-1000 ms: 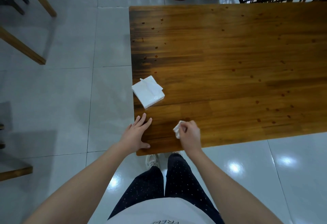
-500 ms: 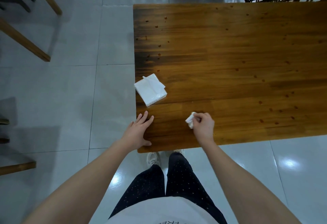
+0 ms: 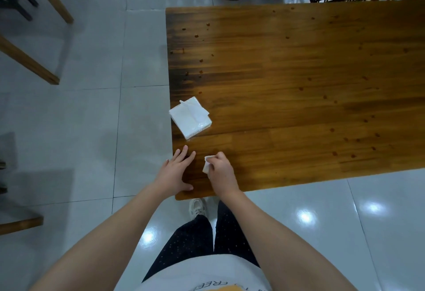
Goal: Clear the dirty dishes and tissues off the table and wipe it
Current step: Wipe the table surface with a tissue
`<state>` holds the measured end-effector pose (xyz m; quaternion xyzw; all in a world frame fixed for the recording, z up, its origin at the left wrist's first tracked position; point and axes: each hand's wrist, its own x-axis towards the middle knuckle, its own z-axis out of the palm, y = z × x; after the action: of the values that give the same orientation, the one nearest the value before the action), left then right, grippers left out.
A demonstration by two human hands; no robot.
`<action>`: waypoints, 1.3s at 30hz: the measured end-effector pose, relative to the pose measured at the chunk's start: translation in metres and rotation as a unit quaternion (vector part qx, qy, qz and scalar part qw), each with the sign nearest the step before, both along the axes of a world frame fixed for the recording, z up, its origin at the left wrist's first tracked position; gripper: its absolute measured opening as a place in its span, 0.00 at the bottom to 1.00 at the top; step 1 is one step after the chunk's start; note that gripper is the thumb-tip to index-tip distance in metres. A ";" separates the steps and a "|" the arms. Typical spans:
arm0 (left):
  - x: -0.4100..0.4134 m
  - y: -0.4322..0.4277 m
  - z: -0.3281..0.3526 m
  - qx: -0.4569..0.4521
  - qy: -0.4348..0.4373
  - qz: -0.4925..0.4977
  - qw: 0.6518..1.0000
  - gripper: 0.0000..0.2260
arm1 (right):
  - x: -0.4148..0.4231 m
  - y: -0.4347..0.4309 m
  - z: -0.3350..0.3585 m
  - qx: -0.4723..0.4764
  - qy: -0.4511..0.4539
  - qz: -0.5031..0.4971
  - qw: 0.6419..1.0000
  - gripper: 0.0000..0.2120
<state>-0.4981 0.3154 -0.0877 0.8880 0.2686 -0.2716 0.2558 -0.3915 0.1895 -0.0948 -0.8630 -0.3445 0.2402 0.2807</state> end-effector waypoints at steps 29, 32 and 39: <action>-0.005 0.003 -0.013 -0.014 -0.013 0.004 1.000 0.48 | 0.055 -0.087 0.005 0.013 0.030 -0.173 0.984 0.10; -0.005 0.003 -0.013 -0.013 -0.014 0.002 1.000 0.48 | 0.073 -0.093 0.004 -0.013 -0.001 -0.212 0.977 0.11; -0.006 0.001 -0.008 -0.006 -0.020 -0.005 1.000 0.46 | 0.036 -0.048 0.002 -0.011 0.011 -0.187 0.982 0.11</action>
<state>-0.5045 0.3169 -0.0952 0.8933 0.2572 -0.2564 0.2647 -0.3553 0.1417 -0.0930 -0.9127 -0.1708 0.1970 0.3148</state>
